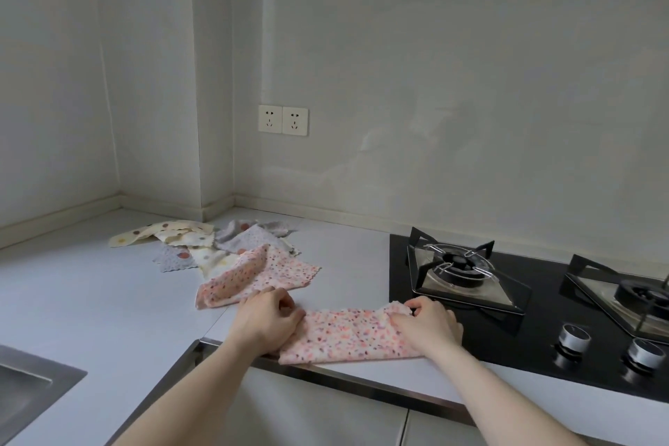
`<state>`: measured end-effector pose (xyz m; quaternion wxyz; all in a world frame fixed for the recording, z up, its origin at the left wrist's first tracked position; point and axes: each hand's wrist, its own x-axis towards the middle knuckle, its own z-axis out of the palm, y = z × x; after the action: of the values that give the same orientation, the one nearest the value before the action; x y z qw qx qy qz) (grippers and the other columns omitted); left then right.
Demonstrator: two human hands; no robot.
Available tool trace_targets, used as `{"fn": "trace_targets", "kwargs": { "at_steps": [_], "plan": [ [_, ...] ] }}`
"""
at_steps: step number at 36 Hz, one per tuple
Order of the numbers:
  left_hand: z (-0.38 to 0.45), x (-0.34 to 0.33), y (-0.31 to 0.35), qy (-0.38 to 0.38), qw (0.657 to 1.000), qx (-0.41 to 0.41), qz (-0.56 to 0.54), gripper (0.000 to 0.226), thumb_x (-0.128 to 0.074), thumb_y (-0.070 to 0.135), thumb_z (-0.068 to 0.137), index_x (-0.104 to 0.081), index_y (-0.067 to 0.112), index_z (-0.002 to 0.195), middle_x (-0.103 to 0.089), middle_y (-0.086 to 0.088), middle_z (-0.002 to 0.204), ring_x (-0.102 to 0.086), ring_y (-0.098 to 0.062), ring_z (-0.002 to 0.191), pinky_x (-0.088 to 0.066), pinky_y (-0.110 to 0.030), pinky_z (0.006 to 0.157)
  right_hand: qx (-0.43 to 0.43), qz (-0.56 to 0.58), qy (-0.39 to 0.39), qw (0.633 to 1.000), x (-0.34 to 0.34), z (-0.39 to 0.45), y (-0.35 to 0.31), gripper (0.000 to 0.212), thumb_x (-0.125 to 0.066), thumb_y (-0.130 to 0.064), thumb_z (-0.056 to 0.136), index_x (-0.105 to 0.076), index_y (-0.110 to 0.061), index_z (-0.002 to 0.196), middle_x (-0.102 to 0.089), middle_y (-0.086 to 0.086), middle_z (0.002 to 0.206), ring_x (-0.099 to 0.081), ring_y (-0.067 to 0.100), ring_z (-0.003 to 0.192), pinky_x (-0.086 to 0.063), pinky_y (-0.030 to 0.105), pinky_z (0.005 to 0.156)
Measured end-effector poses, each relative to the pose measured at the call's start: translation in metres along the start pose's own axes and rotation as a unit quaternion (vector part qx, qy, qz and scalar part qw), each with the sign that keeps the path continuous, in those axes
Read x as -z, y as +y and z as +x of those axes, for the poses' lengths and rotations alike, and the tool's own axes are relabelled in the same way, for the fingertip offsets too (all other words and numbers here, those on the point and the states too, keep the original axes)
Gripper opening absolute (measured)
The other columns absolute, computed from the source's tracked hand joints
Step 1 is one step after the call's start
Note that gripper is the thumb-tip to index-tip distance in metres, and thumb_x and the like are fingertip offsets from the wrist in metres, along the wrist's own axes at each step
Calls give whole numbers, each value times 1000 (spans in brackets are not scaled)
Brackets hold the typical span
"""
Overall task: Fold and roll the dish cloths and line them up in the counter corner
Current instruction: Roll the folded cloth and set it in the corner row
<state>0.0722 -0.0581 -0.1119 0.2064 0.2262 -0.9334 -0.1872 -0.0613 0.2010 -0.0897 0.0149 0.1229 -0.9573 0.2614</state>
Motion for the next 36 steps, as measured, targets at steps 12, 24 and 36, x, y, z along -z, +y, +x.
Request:
{"fn": "trace_targets", "kwargs": {
  "at_steps": [12,24,36],
  "plan": [
    [-4,5,-3,2,998,0,-70,23,-67,55,85,-70,32,87,-70,17,84,-63,-5,84,-53,-28,81,-25,159,-64,985,30,25,-3,16,-75,-20,84,-72,-16,99,-71,0,102,-65,17,97,-54,35,88],
    [-3,10,-1,-27,995,11,-91,18,-61,47,89,-74,35,93,-71,19,91,-63,-1,88,-53,-27,84,21,119,-92,988,62,19,-52,14,-76,-26,79,-70,-27,92,-68,-4,102,-63,14,95,-52,28,74],
    [-4,13,1,-42,995,19,-87,11,-59,41,88,-70,37,88,-70,18,93,-62,-7,93,-49,-26,84,12,236,-217,947,23,-19,-110,16,-78,-6,80,-69,-11,93,-72,10,93,-73,18,73,-63,33,71]
  ]
}}
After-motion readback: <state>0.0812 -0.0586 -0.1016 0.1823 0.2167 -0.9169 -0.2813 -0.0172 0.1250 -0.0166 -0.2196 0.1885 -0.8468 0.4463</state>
